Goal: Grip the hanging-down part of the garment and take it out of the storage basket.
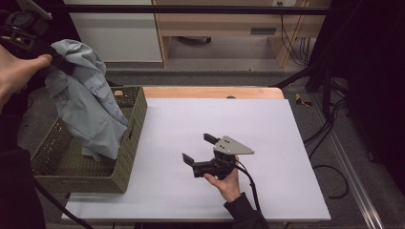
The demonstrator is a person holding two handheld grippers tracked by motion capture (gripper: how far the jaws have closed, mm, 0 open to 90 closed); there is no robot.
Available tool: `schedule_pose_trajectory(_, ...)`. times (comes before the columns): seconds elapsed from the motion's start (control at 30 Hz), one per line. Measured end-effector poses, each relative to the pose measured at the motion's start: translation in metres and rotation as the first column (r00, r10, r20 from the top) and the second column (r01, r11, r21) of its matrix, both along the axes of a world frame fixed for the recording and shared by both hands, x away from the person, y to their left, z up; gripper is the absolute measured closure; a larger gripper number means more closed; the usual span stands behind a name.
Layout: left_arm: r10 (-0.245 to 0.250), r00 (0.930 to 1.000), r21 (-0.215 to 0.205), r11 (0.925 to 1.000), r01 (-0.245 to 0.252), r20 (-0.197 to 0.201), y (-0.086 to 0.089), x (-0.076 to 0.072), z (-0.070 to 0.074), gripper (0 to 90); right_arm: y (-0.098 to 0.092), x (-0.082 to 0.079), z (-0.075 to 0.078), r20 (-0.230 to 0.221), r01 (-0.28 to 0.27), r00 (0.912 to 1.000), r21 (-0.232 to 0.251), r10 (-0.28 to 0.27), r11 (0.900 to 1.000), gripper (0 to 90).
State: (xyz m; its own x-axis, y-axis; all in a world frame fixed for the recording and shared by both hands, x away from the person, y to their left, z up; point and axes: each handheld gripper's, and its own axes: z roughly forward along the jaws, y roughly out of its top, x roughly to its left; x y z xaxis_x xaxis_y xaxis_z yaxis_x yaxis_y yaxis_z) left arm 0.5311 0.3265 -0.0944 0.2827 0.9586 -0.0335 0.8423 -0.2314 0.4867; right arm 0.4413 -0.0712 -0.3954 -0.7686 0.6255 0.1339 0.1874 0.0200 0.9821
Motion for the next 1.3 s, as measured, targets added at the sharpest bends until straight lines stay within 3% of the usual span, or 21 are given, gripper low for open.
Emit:
schedule_pose_trajectory(0.4, -0.006, 0.9999, 0.007, 1.0, 0.006, -0.014, -0.003, 0.001, -0.003, 79.6, 0.075, 0.034, 0.013, 0.016, -0.125, 0.9921, 0.035, 0.125, 0.992, 5.8)
schedule_pose_trajectory(0.67, -0.017, 0.9997, 0.013, 0.9998, 0.017, -0.017, -0.007, 0.001, -0.003, 79.6, 0.111, 0.048, 0.013, 0.013, -0.129, 0.9916, 0.013, 0.129, 0.992, 6.3)
schedule_pose_trajectory(0.7, -0.015, 0.9998, 0.014, 0.9998, 0.016, -0.016, -0.007, 0.001, -0.003, 79.6, 0.122, 0.051, 0.012, 0.033, -0.11, 0.9934, -0.01, 0.11, 0.994, 8.5)
schedule_pose_trajectory(0.9, -0.016, 0.9996, 0.014, 0.9998, 0.016, -0.022, -0.006, 0.0, -0.004, 79.6, 0.141, 0.061, 0.009, 0.008, -0.119, 0.9929, 0.013, 0.119, 0.993, 10.8)
schedule_pose_trajectory(1.0, -0.016, 0.9996, 0.013, 0.9998, 0.016, -0.024, -0.004, 0.0, -0.006, 79.6, 0.151, 0.065, 0.011, -0.002, -0.128, 0.9917, -0.006, 0.128, 0.992, 10.8)
schedule_pose_trajectory(1.13, -0.019, 0.9995, 0.016, 0.9997, 0.019, -0.025, -0.006, 0.001, -0.007, 79.5, 0.165, 0.071, 0.013, 0.017, -0.148, 0.9887, -0.045, 0.149, 0.988, 10.2)
schedule_pose_trajectory(1.3, -0.027, 0.9993, 0.018, 0.9995, 0.027, -0.026, -0.01, 0.001, -0.005, 79.6, 0.179, 0.081, 0.011, -0.028, -0.171, 0.985, -0.039, 0.17, 0.984, 10.4)
